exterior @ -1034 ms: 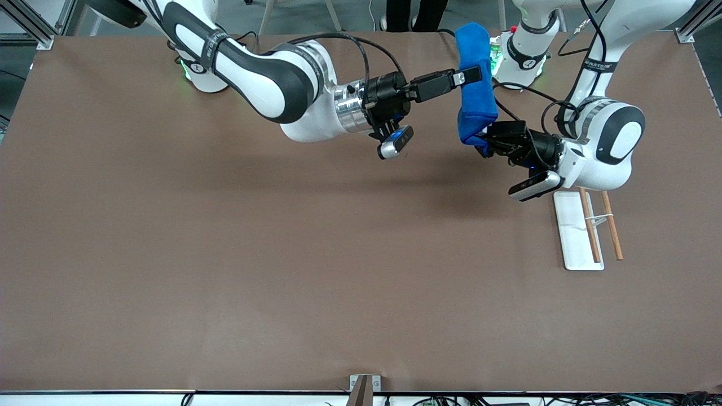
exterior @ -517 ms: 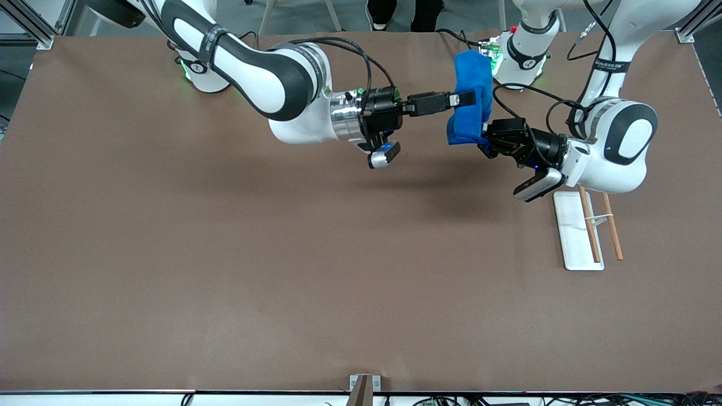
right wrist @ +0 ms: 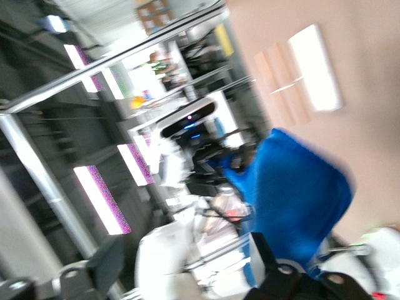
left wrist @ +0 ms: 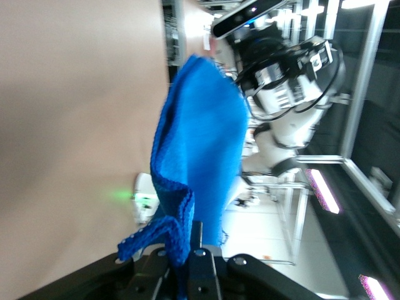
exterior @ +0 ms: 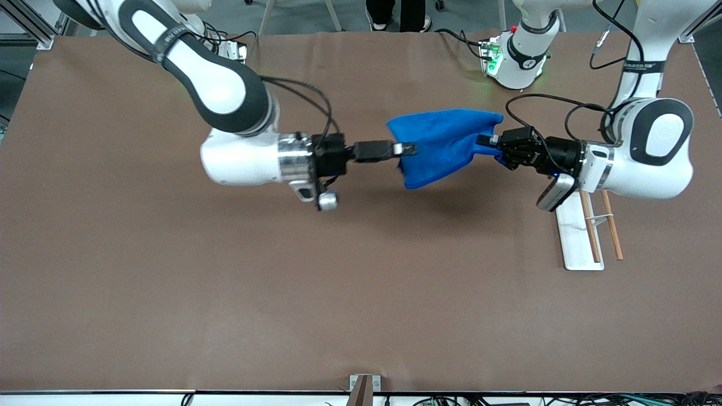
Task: Right arm passes towel to left arm to hang
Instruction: 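Open the right gripper and pull back while the left gripper carries towel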
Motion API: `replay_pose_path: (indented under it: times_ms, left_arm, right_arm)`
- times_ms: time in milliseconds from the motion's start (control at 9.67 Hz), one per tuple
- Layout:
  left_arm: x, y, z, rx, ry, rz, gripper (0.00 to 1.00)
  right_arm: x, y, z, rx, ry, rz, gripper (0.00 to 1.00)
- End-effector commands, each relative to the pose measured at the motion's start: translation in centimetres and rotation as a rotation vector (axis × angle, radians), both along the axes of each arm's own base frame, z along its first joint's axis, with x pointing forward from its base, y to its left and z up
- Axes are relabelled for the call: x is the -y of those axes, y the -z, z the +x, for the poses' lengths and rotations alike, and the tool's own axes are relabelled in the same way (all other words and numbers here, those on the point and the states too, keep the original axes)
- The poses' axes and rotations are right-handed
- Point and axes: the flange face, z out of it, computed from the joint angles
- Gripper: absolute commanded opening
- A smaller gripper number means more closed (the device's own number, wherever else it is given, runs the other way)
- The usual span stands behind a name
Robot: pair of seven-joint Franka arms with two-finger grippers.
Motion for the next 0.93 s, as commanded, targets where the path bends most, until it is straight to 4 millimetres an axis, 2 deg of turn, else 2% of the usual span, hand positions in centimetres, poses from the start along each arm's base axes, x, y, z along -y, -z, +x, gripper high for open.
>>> replay_pose_path:
  times_ms: [0,103,310,517,724,828]
  left_arm:
    - [-3.0,0.8,1.9,0.052,-0.005,0.166,0.0]
    - [-4.4,0.1,2.4,0.08,0.009,0.232,0.0]
    - [-7.8,-1.1,3.2,0.12,0.032,0.388,0.0]
    - [-12.4,-1.0,3.7,0.127,0.033,0.532,0.0]
    - [-15.6,-0.1,3.6,0.117,0.055,0.66,0.0]
    - [-16.9,0.3,3.7,0.136,0.085,0.775,0.0]
  right_arm:
    - [6.1,0.5,1.8,0.06,-0.009,-0.245,1.0]
    - [9.3,1.1,2.9,0.098,-0.035,-0.357,1.0]
    - [14.9,1.0,4.2,0.172,-0.047,-0.686,1.0]
    - [20.7,1.9,5.7,0.176,0.007,-1.005,1.0]
    - [29.8,1.8,7.6,0.16,0.082,-1.203,1.0]
    - [33.1,0.0,7.7,0.224,0.071,-1.345,1.0]
